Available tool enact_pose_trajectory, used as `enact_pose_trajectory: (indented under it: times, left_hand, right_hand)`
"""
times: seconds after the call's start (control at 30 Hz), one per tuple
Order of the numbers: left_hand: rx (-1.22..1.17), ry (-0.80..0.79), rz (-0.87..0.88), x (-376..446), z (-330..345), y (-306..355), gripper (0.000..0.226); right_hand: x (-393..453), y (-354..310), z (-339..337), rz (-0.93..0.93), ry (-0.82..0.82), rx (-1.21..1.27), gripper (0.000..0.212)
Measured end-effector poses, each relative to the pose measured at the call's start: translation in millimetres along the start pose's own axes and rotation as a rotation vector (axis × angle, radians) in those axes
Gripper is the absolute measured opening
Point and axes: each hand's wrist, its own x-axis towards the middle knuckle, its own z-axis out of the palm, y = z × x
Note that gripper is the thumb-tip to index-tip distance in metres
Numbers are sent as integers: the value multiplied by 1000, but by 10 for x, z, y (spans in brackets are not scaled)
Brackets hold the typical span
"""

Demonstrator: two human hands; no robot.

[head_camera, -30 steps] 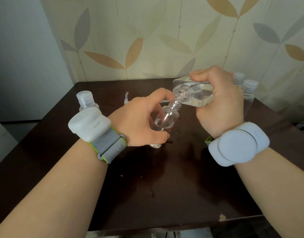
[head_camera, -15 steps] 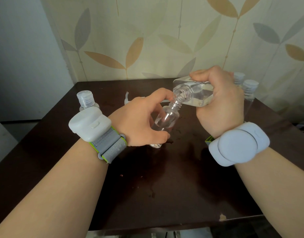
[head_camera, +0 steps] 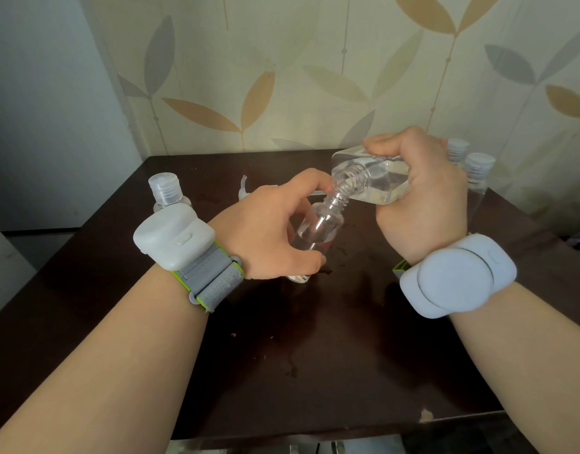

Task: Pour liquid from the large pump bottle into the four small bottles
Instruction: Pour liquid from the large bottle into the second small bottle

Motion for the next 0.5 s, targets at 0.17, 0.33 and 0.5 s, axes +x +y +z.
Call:
enact_pose_trajectory:
  times: [0.17,0.33,0.5]
  left_hand:
    - [12,1,19,7,-3,-17,61]
    - [-9,1,-5,1,2,4,55]
    - [-1,-3,-12,-3,6,2,54]
  right_hand:
    - [3,-5,-10,9,0,1,44]
    - [3,-4,-8,16,-7,-3,44]
    - [5,-8,-10,22,-12,-5,45]
